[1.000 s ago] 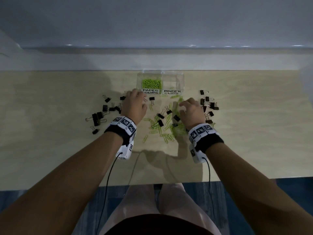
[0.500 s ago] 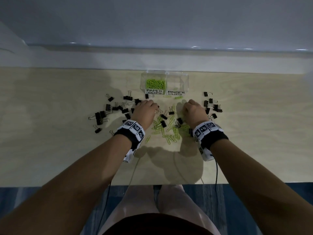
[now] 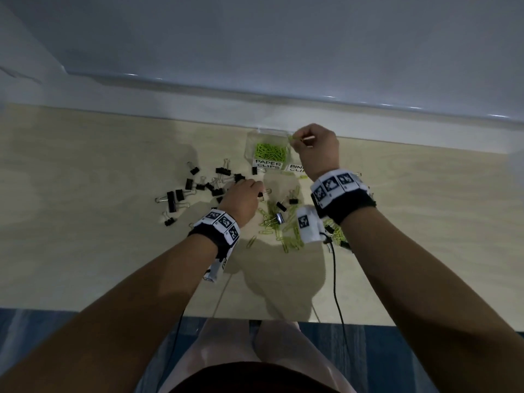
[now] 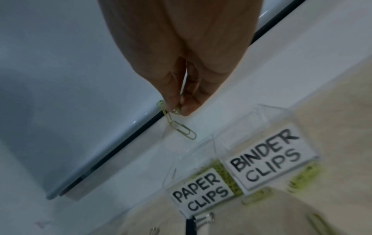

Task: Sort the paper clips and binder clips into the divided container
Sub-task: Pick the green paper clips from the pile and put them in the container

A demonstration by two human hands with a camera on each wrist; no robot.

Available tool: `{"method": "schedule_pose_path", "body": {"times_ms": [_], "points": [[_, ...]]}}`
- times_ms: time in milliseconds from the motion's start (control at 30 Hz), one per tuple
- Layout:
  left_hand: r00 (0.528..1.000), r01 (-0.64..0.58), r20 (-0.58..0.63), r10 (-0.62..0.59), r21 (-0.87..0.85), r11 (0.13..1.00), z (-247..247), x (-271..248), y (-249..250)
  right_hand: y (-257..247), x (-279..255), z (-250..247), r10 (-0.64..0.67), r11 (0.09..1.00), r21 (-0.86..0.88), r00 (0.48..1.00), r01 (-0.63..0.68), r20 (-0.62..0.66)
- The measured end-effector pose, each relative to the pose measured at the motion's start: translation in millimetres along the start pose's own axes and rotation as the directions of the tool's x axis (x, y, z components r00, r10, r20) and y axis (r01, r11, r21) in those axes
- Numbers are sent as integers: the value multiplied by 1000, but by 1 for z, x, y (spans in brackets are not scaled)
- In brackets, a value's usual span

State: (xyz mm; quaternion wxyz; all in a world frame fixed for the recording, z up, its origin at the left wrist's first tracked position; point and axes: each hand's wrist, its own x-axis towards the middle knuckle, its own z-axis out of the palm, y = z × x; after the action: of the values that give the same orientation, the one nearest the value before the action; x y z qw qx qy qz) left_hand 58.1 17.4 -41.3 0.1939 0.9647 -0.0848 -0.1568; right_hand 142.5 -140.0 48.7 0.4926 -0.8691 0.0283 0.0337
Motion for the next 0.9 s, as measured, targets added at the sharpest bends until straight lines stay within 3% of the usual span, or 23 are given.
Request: {"method": "schedule_pose_path", "body": {"times_ms": [133, 267, 433, 600, 700, 800, 900], "points": [[1000, 15, -3, -15, 29, 999, 2, 0, -1, -2, 18, 20, -10, 992, -128, 999, 16, 44], [999, 47, -17, -47, 5, 999, 1, 2, 2, 19, -7, 23, -95, 930, -345, 989, 129, 113], [987, 99, -122, -106, -60, 993, 4, 3, 13, 49, -69, 26, 85, 861, -504, 957, 69, 276], [981, 115, -142, -134, -139, 984, 3, 6, 19, 48, -89, 33, 22, 832, -528, 941, 170, 339], [976, 100, -158, -148, -278, 955, 1, 5, 18, 53, -84, 30, 60, 865, -492, 952, 101, 301], [946, 72, -248, -210, -472, 879, -8, 0, 12, 64, -80, 19, 108, 919, -394, 977, -27, 185], [902, 105, -323, -286, -479, 872, -20, -6, -6, 76, -75, -10, 172, 951, -261, 985, -163, 11]]}}
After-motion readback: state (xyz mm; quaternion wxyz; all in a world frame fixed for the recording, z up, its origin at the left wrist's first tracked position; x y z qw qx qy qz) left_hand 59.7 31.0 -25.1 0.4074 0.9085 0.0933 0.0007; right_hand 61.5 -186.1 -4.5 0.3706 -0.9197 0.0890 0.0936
